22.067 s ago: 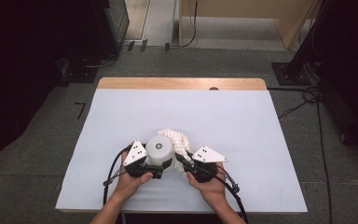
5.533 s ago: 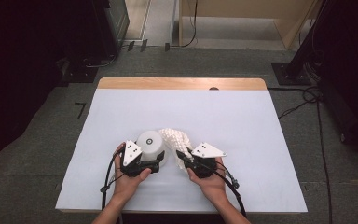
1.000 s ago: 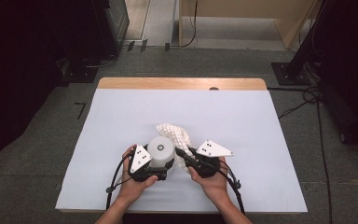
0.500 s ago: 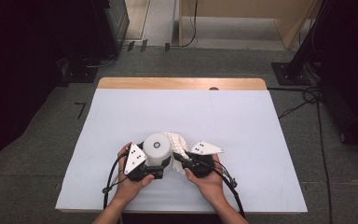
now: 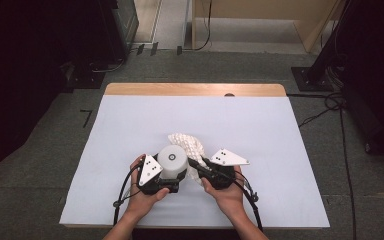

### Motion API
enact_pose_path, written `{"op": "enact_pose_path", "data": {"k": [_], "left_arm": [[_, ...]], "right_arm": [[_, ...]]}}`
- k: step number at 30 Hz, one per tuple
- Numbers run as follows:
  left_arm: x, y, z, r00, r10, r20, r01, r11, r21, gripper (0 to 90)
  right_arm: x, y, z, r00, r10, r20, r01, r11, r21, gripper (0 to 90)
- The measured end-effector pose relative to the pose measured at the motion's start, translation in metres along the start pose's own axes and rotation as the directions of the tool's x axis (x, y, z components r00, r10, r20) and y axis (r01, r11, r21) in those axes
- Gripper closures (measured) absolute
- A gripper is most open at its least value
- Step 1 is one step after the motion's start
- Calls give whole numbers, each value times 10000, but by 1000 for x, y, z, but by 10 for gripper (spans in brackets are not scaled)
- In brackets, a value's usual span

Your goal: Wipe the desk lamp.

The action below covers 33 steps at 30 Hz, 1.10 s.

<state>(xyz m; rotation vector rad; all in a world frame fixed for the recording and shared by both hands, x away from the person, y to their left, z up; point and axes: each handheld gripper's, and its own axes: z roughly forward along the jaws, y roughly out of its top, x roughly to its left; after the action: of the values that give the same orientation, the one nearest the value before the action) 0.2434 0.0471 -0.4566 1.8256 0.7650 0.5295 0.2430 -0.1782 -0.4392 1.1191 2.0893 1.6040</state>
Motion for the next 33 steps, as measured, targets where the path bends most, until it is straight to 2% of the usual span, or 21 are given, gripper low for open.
{"op": "enact_pose_path", "data": {"k": [4, 6, 8, 9, 11, 13, 15, 17, 19, 22, 24, 28, 30, 33], "left_arm": [[3, 5, 2, 9998, 208, -36, -208, 9998, -2, 85], [5, 9, 3, 10000, 58, -63, -59, 9998, -174, 85], [7, 12, 3, 9999, -156, -56, 153, 9988, -457, 85], [7, 12, 4, 9999, -77, -75, 73, 9989, -466, 85], [7, 12, 4, 9999, 136, -97, -140, 9989, -453, 85], [9, 10, 5, 10000, 86, -30, -87, 9991, -408, 85], [10, 7, 8, 10000, 52, -18, -52, 9995, -311, 85], [9, 4, 11, 10000, 72, 47, -71, 9998, -174, 85], [7, 4, 13, 9999, 106, 101, -105, 9999, -68, 85], [4, 4, 15, 9996, 248, 121, -248, 9997, 45, 85], [4, 7, 13, 9996, 264, 122, -263, 9996, -87, 85], [10, 15, 6, 9998, -50, 213, 59, 9990, -436, 85], [13, 17, 4, 9997, -150, 178, 160, 9982, -581, 85], [16, 15, 7, 9995, -243, 199, 253, 9984, -497, 85]], "right_arm": [[-2, -1, 4, 9998, 150, 138, -155, 9992, 380, 787], [-5, -1, 9, 9993, 329, 169, -339, 9977, 595, 787], [-10, 2, 15, 9995, 109, 308, -137, 9956, 925, 787], [-11, 3, 17, 9992, 153, 373, -189, 9951, 974, 787], [-13, 5, 17, 9993, 266, 268, -290, 9954, 910, 787], [-12, 3, 14, 9995, 284, 97, -289, 9978, 596, 787], [-13, -1, 13, 9987, 517, -4, -517, 9980, 354, 787], [-13, -2, 14, 9992, 388, 104, -394, 9974, 600, 787], [-14, -1, 10, 9985, 543, 78, -546, 9978, 388, 787], [-13, 4, 3, 9992, 351, 185, -353, 9994, 74, 787], [-12, 9, -2, 9995, 282, 155, -278, 9994, -208, 787], [-10, 4, 4, 9997, 67, 246, -68, 10000, 46, 787], [-11, -2, 10, 9995, 161, 259, -170, 9993, 339, 787], [-13, -6, 14, 9993, 206, 321, -223, 9983, 537, 787]]}}
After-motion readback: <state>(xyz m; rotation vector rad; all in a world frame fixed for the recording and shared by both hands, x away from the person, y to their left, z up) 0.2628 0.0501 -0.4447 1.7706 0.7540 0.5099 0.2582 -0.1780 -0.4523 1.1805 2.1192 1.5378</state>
